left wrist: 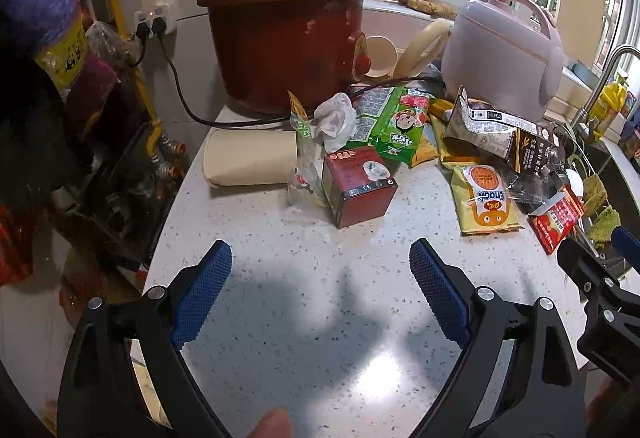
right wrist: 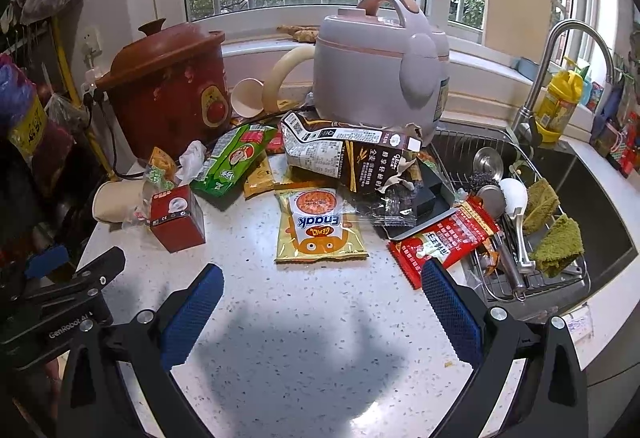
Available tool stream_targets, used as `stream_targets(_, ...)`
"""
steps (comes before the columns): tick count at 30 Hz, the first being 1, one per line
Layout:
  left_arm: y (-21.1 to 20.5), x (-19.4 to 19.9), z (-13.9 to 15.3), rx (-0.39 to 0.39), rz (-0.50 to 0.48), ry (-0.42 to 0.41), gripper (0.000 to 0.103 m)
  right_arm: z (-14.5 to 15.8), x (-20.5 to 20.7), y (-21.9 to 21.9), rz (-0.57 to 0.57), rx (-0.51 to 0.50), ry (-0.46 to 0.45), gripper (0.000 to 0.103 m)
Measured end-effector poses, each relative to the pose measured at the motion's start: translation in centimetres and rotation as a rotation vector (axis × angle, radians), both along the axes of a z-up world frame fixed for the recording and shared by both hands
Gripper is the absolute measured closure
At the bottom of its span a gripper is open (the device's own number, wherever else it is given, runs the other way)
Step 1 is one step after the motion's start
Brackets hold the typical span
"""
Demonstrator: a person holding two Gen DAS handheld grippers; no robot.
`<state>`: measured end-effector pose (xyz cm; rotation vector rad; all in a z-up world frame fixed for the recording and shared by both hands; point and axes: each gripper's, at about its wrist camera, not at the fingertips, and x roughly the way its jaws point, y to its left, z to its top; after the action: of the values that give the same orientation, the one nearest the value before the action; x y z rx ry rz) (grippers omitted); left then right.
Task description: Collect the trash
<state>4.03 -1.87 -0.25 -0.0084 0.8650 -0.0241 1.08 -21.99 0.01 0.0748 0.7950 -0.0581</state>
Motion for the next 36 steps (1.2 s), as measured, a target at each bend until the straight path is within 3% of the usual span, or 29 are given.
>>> stream_targets(36, 0.21, -0.63, -0.49, 0.004, -0.003, 0.006, 0.015, -0.05, -0.49, 0.40, 0.015, -0.004, 0.004, 0.005)
